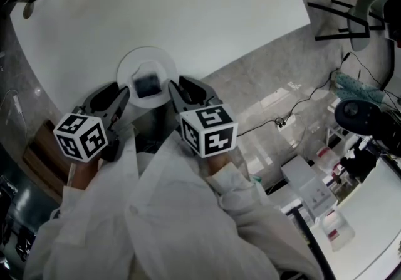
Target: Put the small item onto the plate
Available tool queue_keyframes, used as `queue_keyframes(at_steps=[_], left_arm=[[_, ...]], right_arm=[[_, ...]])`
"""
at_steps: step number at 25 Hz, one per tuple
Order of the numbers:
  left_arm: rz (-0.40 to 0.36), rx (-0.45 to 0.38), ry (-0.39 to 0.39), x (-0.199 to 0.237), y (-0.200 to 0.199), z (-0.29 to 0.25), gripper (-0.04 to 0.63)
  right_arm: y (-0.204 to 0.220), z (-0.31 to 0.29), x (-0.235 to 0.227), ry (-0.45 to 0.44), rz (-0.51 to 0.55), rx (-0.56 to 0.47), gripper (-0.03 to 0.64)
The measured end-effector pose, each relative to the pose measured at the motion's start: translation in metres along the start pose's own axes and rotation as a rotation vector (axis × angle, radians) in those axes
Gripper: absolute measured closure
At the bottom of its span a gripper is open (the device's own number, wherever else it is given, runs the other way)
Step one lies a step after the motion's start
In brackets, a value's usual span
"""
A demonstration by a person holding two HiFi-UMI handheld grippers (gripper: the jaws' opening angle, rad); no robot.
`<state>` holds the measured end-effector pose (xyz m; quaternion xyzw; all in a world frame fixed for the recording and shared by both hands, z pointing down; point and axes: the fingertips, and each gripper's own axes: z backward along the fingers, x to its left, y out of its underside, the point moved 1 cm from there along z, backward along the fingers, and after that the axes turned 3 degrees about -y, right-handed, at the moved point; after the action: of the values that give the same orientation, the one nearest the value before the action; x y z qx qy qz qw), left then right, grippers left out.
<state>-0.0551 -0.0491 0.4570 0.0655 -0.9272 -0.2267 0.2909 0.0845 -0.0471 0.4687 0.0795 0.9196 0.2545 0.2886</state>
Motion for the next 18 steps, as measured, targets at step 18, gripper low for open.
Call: queue_keyframes(at_steps=[18], left_arm=[[-0.020, -0.005, -0.017, 0.0065, -0.0007, -0.0038, 0.514]], right_arm=[[0.0003, -0.0018, -0.0003, 0.034, 0.040, -0.024, 0.525]])
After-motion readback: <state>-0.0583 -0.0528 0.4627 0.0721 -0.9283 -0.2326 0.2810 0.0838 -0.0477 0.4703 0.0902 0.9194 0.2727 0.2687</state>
